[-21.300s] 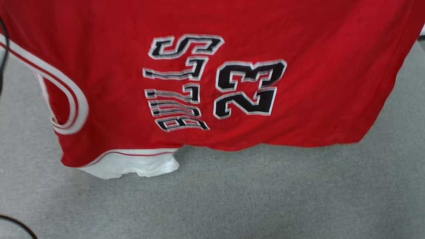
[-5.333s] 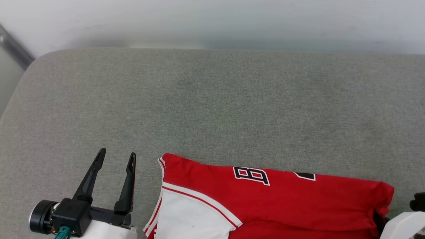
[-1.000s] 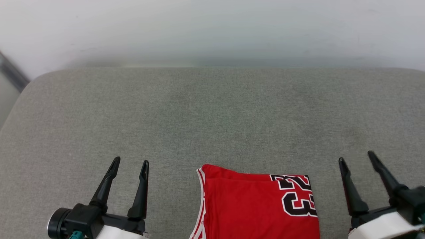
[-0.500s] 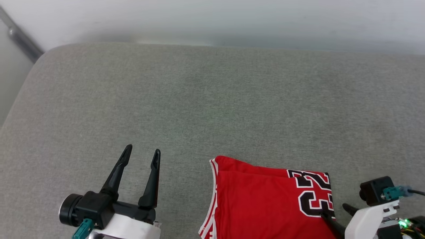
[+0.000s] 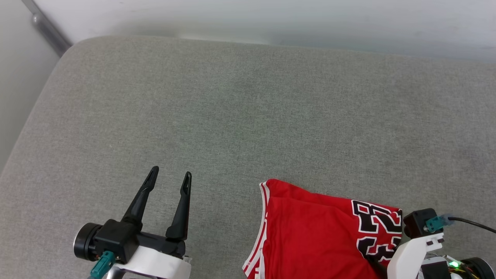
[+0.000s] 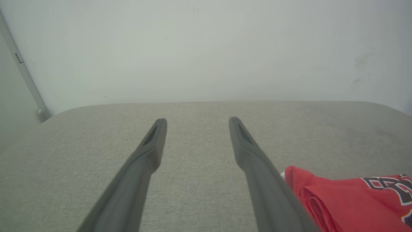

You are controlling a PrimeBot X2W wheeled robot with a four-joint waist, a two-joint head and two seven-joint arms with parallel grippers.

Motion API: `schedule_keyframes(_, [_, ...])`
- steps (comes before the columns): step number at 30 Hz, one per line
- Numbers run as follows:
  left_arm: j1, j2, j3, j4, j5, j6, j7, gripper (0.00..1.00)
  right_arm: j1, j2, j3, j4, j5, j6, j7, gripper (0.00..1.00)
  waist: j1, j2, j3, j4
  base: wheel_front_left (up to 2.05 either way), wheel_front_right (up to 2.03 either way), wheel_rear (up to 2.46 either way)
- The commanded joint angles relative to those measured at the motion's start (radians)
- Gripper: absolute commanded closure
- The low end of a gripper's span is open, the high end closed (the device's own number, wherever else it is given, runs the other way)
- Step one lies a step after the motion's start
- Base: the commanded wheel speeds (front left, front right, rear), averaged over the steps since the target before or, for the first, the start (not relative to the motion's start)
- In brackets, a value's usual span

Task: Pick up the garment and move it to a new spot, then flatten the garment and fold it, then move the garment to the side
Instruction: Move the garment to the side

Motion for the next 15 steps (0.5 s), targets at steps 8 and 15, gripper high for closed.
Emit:
schedule_keyframes(8, [0.005,0.007,0.007,0.013,0.005,0.000,-0.005,0.00,-0.050,-0.032,0.062,0.087,-0.040,0.000,-0.086,1.00,0.0000,-0.0001,-0.027,-0.015,0.00,0.00,0.00])
schedule_keyframes(15, [0.018,0.002,0.014,-0.003,-0.023,0.000,-0.005,0.00,-0.194,-0.212,0.231,0.019,-0.172,-0.001,-0.137,1.00,0.0000,-0.0001,-0.026,-0.108,0.00,0.00,0.00])
